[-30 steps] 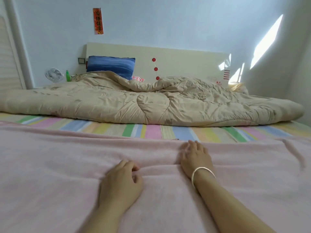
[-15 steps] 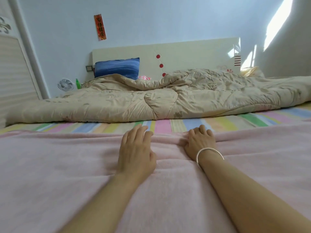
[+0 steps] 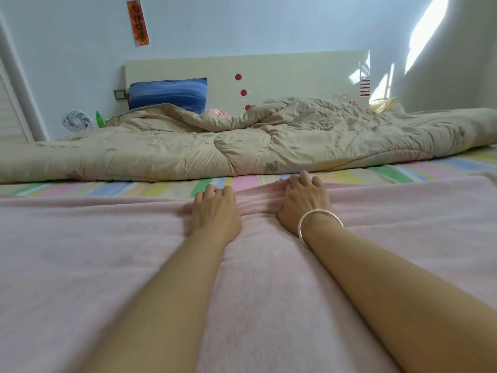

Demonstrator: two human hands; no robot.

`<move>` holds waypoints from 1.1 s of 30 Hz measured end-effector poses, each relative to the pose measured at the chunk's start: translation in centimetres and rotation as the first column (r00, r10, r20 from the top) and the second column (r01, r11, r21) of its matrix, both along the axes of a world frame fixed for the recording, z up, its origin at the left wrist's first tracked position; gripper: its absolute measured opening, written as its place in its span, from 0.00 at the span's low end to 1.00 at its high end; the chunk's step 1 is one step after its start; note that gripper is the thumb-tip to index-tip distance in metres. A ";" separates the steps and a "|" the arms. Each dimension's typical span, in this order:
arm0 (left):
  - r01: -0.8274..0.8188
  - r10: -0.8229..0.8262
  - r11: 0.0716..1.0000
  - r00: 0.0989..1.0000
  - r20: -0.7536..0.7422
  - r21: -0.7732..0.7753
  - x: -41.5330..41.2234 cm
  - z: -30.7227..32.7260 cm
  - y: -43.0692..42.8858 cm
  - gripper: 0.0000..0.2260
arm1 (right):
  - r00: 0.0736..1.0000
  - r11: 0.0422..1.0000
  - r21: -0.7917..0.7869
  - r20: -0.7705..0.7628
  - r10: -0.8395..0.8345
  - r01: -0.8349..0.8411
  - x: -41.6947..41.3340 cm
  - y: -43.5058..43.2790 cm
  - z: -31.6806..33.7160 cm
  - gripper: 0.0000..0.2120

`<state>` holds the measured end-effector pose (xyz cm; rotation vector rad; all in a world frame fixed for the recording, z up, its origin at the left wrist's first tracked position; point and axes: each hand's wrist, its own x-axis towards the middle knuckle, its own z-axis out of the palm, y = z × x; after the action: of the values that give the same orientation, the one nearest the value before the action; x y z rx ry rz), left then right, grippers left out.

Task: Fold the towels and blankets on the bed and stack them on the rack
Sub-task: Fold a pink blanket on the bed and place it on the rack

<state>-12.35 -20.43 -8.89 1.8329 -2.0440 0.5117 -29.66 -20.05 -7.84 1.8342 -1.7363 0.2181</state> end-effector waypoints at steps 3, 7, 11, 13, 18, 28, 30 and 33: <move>0.035 -0.029 0.997 0.996 0.087 -0.069 -0.2 -0.1 -0.1 0.13 | 0.998 0.999 0.032 0.063 0.018 -0.020 -0.3 -0.4 0.1 0.22; 0.012 -0.002 0.996 0.993 0.115 -0.089 -0.2 -0.6 -0.7 0.14 | 0.931 0.992 0.093 0.362 0.050 -0.089 -0.3 -2.2 0.5 0.22; -0.107 0.115 0.993 0.981 -0.156 0.055 1.1 -0.5 -2.9 0.20 | 0.885 0.995 0.080 0.465 0.015 -0.059 0.9 -5.5 1.4 0.23; -0.133 0.175 0.976 0.950 -0.257 0.174 1.5 -0.1 -3.9 0.23 | 0.892 0.990 0.134 0.452 -0.031 -0.033 1.2 -6.5 0.2 0.25; -0.117 0.213 0.929 0.946 -0.247 0.352 3.4 1.8 -6.5 0.19 | 0.928 0.959 0.282 0.353 -0.118 0.015 1.3 -7.6 -2.3 0.30; -0.263 0.258 0.963 0.963 -0.082 -0.053 5.2 0.8 -9.7 0.13 | 0.926 0.955 0.295 0.362 -0.109 -0.003 2.2 -7.2 -2.1 0.31; -0.273 0.263 0.960 0.956 -0.132 -0.060 5.6 -0.4 -10.2 0.12 | 0.927 0.956 0.294 0.361 -0.096 -0.016 1.9 -7.6 -2.2 0.32; -0.149 0.149 0.989 0.935 -0.323 0.024 5.6 -0.4 -9.7 0.16 | 0.930 0.941 0.338 0.340 -0.141 0.019 1.0 -8.2 -2.2 0.32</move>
<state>-6.76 -30.14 -9.25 1.9342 -1.6970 0.2271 -28.68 -28.21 -10.06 2.0492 -2.2113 0.2553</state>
